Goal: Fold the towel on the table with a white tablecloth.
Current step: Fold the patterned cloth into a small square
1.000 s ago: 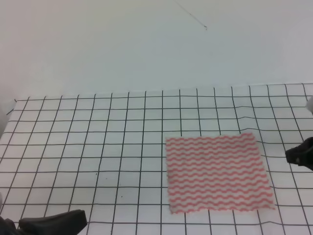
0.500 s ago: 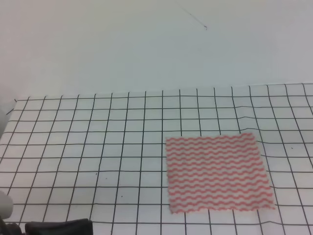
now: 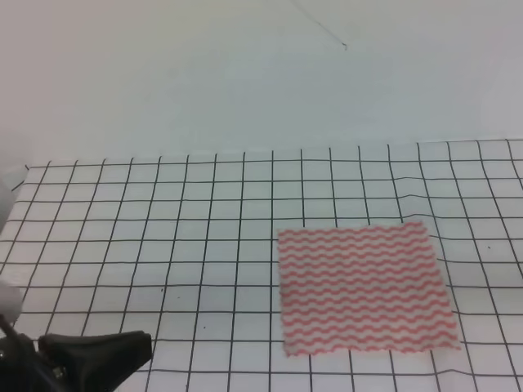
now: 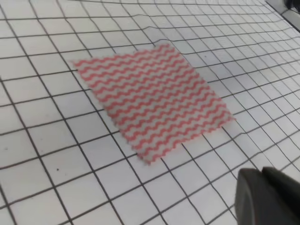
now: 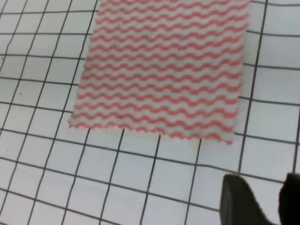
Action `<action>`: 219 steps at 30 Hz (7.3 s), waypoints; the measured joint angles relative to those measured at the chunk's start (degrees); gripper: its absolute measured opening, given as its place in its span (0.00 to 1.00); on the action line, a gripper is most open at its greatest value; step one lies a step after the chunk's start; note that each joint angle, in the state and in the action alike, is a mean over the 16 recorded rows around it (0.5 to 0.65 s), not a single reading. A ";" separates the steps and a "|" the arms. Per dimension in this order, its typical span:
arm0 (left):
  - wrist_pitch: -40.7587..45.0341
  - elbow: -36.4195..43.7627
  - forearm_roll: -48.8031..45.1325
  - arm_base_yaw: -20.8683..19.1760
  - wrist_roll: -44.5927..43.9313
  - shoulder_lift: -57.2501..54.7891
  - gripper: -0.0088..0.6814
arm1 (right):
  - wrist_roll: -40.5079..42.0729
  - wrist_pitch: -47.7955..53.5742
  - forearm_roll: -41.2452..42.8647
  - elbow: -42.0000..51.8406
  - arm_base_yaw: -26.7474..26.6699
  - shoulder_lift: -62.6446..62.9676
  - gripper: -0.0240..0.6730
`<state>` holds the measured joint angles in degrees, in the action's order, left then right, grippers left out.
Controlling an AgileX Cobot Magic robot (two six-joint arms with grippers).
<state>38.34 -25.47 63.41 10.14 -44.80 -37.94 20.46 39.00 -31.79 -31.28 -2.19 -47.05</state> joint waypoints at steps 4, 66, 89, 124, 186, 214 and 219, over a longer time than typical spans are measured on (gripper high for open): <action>-0.54 -1.37 -0.47 0.00 -0.22 -3.37 0.01 | 0.87 -1.01 -1.46 1.16 -0.29 -1.22 0.34; 2.13 -8.15 0.55 0.00 -3.03 -23.02 0.01 | 53.33 -6.01 -55.90 0.78 -0.68 -49.35 0.29; 1.95 -8.15 0.69 0.00 -3.02 -23.02 0.01 | 55.12 -5.52 -56.70 -15.85 -0.68 -58.23 0.04; 3.78 -8.15 -0.56 0.00 -2.54 -23.02 0.01 | 63.28 -5.45 -62.94 -29.75 -0.69 -66.03 0.43; 2.63 -8.15 0.41 0.00 -2.14 -22.96 0.01 | 44.90 8.09 18.48 -67.59 -26.94 -81.52 0.16; 2.99 -8.15 0.41 0.00 -1.92 -22.91 0.01 | 42.91 -0.14 21.33 -67.59 -26.38 -80.69 0.03; 3.29 -8.15 0.43 0.00 -2.02 -22.86 0.01 | 42.14 -1.84 21.83 -67.59 -26.36 -81.24 0.05</action>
<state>41.63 -33.62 63.84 10.14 -46.82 -60.81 62.60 37.17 -9.96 -98.87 -28.55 -128.29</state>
